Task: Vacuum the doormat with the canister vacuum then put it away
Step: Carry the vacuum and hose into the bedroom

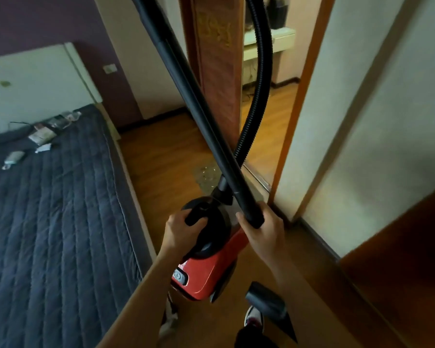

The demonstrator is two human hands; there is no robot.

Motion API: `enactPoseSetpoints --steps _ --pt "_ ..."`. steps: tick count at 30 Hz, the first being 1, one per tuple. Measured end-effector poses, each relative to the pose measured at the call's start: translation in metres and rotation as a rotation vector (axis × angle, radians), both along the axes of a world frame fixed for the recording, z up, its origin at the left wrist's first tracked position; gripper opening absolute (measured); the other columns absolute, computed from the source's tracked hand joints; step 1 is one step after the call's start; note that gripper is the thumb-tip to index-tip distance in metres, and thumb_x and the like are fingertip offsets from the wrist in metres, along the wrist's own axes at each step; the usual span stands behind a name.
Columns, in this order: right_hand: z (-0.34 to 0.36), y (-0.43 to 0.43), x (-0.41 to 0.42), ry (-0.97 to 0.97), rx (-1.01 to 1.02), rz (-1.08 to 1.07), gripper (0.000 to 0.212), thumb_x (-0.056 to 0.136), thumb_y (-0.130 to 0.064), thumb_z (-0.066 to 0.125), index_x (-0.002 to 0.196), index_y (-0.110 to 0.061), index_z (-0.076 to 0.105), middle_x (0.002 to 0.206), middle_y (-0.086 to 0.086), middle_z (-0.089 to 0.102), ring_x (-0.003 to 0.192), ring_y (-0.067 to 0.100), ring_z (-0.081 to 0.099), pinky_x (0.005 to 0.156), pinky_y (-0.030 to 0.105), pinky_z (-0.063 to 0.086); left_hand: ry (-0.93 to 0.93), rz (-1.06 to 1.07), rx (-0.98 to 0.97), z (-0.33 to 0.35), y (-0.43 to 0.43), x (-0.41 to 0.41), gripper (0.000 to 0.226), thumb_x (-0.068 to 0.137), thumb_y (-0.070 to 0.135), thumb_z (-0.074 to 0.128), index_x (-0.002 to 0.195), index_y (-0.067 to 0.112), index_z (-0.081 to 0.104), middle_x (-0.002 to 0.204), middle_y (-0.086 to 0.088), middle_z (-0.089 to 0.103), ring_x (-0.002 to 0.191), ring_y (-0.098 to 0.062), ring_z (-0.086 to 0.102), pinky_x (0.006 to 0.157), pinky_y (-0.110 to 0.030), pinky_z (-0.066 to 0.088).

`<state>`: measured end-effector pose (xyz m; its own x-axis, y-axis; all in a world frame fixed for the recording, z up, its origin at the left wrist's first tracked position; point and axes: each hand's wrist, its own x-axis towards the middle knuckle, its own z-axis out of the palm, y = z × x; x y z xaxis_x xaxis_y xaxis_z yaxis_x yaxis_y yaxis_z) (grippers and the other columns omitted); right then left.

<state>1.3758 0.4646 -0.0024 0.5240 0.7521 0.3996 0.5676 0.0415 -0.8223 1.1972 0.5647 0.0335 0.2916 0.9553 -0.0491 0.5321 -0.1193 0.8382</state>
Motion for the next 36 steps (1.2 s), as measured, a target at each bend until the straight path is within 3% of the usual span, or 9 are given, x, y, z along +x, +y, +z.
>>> enactPoseSetpoints --steps 3,7,10,13,20,24,30,33,36 --pt "0.004 0.051 0.031 0.031 -0.018 0.103 0.026 0.090 -0.048 0.067 0.090 -0.025 0.056 0.061 -0.010 0.047 0.050 0.009 0.053 0.045 0.030 0.047 0.006 0.086 0.004 0.005 0.035 0.023 0.023 0.084 0.017 0.072 0.065 0.025 0.062 0.059 0.006 0.058 0.055 -0.004 0.058 0.044 -0.013 0.038" --pt "0.012 0.108 0.060 0.044 -0.031 0.211 0.021 0.090 -0.033 0.075 0.093 -0.019 0.060 0.065 -0.013 0.048 0.059 0.006 0.057 0.052 0.010 0.038 0.012 0.215 -0.003 0.008 0.072 0.042 0.020 0.084 0.021 0.073 0.066 0.023 0.063 0.065 0.001 0.063 0.064 -0.014 0.063 0.052 -0.028 0.047" --pt "0.012 0.142 0.069 0.067 -0.049 0.279 0.019 0.089 -0.033 0.075 0.097 -0.024 0.059 0.069 -0.010 0.055 0.067 0.007 0.061 0.056 0.011 0.043 -0.012 0.295 0.003 0.010 0.092 0.043 0.016 0.082 0.025 0.074 0.072 0.014 0.068 0.067 -0.006 0.066 0.068 -0.022 0.067 0.057 -0.040 0.053" --pt "0.008 0.176 0.074 0.122 -0.071 0.348 0.021 0.088 -0.037 0.074 0.097 -0.024 0.060 0.071 -0.004 0.059 0.063 0.010 0.060 0.054 0.025 0.049 -0.009 0.332 0.016 0.007 0.113 0.041 0.027 0.077 0.037 0.070 0.081 0.011 0.071 0.073 -0.007 0.070 0.073 -0.021 0.069 0.064 -0.046 0.058" --pt "-0.011 0.256 0.078 0.143 -0.152 0.463 0.035 0.086 -0.056 0.069 0.093 -0.023 0.062 0.069 -0.003 0.058 0.058 0.013 0.058 0.052 0.035 0.051 -0.001 0.458 -0.026 -0.011 0.174 0.034 0.012 0.084 0.025 0.073 0.079 0.014 0.070 0.074 -0.004 0.069 0.073 -0.019 0.068 0.064 -0.039 0.056" --pt "-0.009 0.317 0.075 0.111 -0.178 0.479 0.025 0.088 -0.043 0.074 0.089 -0.021 0.062 0.066 -0.004 0.058 0.056 0.012 0.057 0.049 0.025 0.046 -0.014 0.481 -0.051 -0.022 0.229 0.027 0.012 0.084 0.029 0.072 0.083 0.017 0.072 0.076 -0.001 0.071 0.074 -0.016 0.070 0.066 -0.037 0.059" --pt "-0.004 0.443 0.056 0.143 -0.247 0.477 0.019 0.088 -0.034 0.075 0.083 -0.024 0.060 0.062 0.000 0.059 0.052 0.014 0.056 0.049 0.028 0.047 -0.070 0.497 -0.106 -0.027 0.350 0.013 0.011 0.081 0.031 0.072 0.081 0.020 0.073 0.073 0.000 0.072 0.071 -0.015 0.070 0.066 -0.044 0.060" --pt "-0.002 0.510 0.042 0.135 -0.264 0.476 0.019 0.089 -0.034 0.075 0.083 -0.025 0.059 0.061 0.000 0.057 0.049 0.016 0.055 0.048 0.036 0.048 -0.065 0.494 -0.114 -0.026 0.414 0.001 0.012 0.083 0.027 0.073 0.078 0.017 0.071 0.070 -0.001 0.070 0.068 -0.016 0.069 0.057 -0.036 0.057" --pt "0.008 0.564 0.028 0.129 -0.240 0.492 0.018 0.089 -0.029 0.075 0.084 -0.023 0.060 0.056 -0.008 0.053 0.046 0.009 0.051 0.045 0.022 0.042 -0.054 0.493 -0.114 -0.022 0.470 -0.008 0.014 0.084 0.029 0.073 0.080 0.015 0.069 0.069 0.003 0.066 0.068 -0.016 0.065 0.054 -0.022 0.046"
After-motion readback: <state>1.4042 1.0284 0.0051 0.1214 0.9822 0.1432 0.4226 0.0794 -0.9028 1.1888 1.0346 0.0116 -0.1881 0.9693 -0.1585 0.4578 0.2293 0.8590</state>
